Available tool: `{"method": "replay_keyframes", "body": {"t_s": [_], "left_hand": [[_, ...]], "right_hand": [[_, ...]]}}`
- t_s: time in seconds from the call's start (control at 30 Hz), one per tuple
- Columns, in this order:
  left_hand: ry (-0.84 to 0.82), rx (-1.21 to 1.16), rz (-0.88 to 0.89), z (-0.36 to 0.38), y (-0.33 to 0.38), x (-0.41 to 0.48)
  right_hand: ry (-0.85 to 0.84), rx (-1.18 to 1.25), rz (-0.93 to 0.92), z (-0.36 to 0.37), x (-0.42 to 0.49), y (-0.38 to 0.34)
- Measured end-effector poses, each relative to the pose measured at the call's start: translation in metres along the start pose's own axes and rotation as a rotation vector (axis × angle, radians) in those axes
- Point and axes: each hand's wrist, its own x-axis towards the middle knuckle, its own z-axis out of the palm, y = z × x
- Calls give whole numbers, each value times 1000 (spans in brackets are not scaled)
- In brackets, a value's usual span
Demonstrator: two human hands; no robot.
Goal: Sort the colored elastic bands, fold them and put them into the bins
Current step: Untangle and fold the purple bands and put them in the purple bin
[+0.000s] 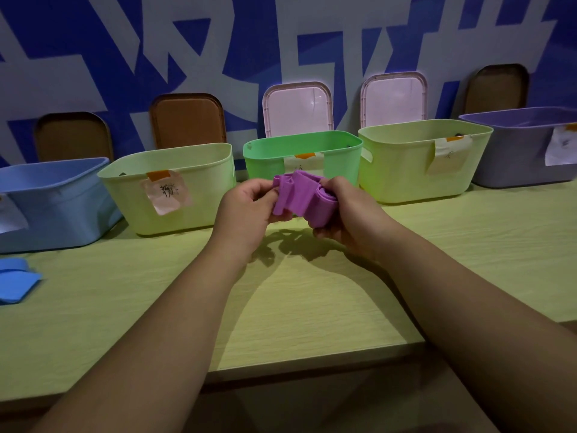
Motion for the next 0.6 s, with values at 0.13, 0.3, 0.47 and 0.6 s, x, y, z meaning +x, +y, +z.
{"method": "replay_keyframes", "body": {"t_s": [0.13,0.3,0.47,0.6], "left_hand": [[-108,94,61,1,3,-8],[-246,186,112,4,4,-14],[-317,416,163,12,6,-20],[-205,491,175,23,8,-17]], "right_hand": [[28,-5,0,-1,0,0],[87,-142,-51,-6,0,2],[100,-124,-66,-6,-2,2],[63,48,-36,-4,-2,1]]}}
